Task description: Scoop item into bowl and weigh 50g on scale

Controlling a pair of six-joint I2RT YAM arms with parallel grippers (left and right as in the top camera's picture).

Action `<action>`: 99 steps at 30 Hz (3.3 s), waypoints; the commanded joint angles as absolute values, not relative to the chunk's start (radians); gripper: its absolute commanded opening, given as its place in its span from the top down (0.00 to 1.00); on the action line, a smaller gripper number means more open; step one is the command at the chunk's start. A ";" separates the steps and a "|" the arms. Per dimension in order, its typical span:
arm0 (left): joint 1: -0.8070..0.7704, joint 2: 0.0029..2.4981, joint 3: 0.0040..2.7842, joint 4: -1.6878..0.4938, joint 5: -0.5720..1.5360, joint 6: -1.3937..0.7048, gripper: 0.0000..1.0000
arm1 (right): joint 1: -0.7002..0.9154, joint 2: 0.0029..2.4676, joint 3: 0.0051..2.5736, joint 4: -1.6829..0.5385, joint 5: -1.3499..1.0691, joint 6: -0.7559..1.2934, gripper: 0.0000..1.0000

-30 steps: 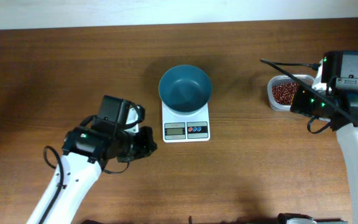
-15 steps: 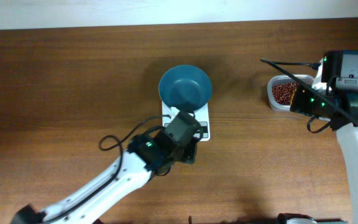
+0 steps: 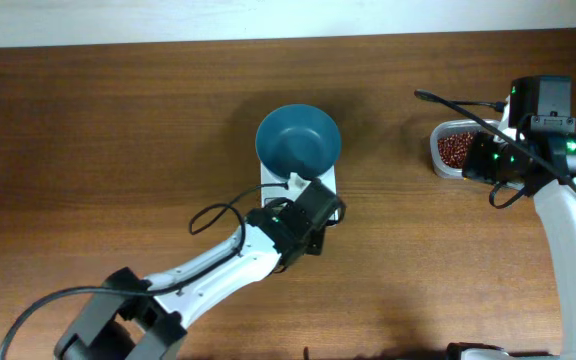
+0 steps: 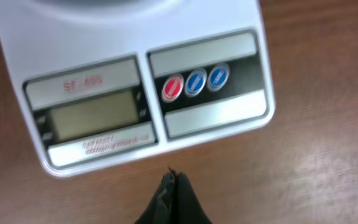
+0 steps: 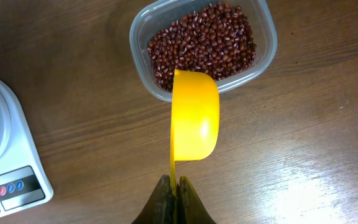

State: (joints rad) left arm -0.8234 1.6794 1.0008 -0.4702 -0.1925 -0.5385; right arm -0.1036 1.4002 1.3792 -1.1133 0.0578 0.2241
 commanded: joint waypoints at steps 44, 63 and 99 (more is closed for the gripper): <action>-0.837 1.894 1.015 -0.167 -0.390 -0.529 1.00 | -0.107 1.401 1.402 -1.109 0.052 0.213 0.96; -0.835 1.898 1.015 -0.256 -0.326 -0.529 1.00 | -0.107 1.401 1.402 -1.110 0.052 0.213 0.96; -0.844 1.636 1.016 -0.482 -0.303 -0.567 1.00 | -0.107 1.398 1.403 -1.178 0.056 0.213 0.96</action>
